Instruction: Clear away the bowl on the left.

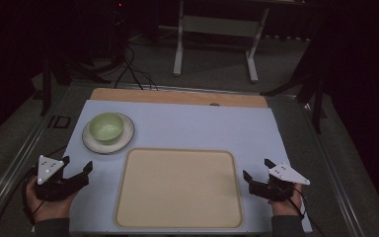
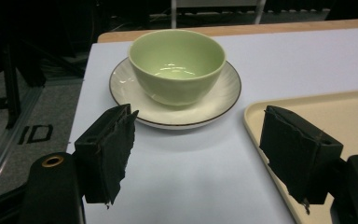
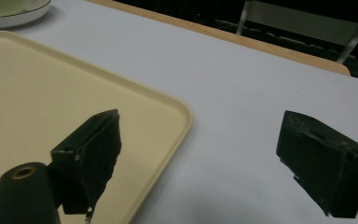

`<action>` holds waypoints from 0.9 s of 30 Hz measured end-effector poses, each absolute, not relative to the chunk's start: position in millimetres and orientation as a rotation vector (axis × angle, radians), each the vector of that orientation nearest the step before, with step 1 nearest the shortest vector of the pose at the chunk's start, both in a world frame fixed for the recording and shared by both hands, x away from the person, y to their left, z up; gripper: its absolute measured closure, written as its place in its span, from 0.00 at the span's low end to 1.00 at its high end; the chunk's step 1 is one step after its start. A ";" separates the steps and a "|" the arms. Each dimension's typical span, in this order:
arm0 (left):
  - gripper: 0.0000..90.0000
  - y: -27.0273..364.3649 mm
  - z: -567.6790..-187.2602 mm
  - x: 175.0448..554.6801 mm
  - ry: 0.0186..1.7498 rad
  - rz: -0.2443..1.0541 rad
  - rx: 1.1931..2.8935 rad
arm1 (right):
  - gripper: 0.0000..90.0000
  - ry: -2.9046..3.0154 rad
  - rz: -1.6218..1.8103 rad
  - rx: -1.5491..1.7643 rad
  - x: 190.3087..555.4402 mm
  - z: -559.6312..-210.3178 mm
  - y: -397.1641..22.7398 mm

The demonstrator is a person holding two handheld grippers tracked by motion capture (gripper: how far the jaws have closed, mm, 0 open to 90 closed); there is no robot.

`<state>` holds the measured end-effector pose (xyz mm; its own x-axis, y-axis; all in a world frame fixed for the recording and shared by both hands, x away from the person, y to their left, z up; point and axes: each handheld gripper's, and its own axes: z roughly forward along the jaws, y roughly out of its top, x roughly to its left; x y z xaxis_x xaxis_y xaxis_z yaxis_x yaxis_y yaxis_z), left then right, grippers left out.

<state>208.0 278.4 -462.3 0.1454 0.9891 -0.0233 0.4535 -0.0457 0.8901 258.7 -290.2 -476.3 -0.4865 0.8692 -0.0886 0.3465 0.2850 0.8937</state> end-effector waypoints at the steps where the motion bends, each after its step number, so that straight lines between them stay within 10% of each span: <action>1: 0.29 277.1 -462.3 207.9 1.417 0.843 1.628 | 0.15 1.973 1.159 1.088 258.9 -476.4 -290.0; 27: 0.34 284.5 -449.5 217.6 1.436 0.821 1.586 | 0.15 1.957 1.155 1.085 259.3 -475.8 -288.5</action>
